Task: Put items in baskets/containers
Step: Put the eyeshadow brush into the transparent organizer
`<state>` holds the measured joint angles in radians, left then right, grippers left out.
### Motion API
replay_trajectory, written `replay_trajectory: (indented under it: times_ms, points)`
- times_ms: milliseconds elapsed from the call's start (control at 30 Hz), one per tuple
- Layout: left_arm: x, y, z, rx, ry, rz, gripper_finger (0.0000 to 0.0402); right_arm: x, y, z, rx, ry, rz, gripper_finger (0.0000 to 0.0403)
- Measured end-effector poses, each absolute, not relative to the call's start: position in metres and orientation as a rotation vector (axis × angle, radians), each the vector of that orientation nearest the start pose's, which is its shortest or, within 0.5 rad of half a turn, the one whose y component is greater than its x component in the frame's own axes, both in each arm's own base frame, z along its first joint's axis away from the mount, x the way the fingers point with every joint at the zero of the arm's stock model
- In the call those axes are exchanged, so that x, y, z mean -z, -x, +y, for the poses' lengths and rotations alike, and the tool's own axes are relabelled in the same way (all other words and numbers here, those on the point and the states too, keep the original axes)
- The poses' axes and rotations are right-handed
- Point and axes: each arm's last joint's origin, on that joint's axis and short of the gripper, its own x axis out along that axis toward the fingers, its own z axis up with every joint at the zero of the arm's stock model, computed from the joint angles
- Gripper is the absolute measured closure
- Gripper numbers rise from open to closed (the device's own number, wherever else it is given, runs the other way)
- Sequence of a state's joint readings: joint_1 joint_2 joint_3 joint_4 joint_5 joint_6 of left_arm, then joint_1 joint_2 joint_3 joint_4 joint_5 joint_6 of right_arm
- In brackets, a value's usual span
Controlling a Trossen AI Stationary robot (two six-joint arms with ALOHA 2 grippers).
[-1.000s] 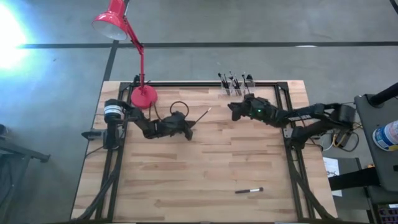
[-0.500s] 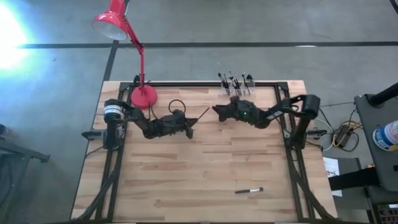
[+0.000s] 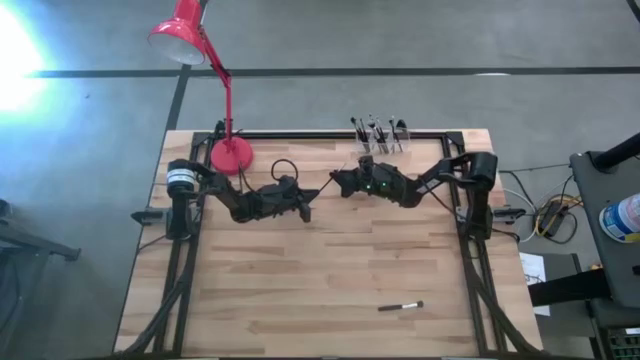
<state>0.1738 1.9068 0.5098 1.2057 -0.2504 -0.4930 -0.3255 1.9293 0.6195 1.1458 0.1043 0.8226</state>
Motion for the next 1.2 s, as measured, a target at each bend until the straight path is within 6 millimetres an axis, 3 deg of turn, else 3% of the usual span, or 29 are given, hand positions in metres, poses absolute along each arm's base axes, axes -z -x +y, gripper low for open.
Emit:
replay_trajectory:
  times_ms: [433, 633, 867, 1067, 1200]
  points:
    - [-0.104, -0.297, 0.059, -0.463, 0.473, 0.086, 0.0399, -0.117, -0.325, -0.101, 0.423, -0.731, -0.030, 0.0384]
    - [-0.102, -0.296, 0.059, -0.469, 0.514, 0.095, 0.0399, -0.117, -0.324, -0.101, 0.426, -0.688, -0.019, 0.0385]
    - [-0.100, -0.291, 0.059, -0.461, 0.506, 0.104, 0.0368, -0.127, -0.312, -0.104, 0.448, -0.607, 0.001, 0.0387]
    - [-0.103, -0.289, 0.057, -0.386, 0.468, 0.087, 0.0371, -0.150, -0.293, -0.110, 0.572, -0.452, 0.158, 0.0388]
    - [-0.102, -0.287, 0.057, -0.384, 0.459, 0.087, 0.0392, -0.183, -0.271, -0.110, 0.664, -0.323, 0.235, 0.0389]
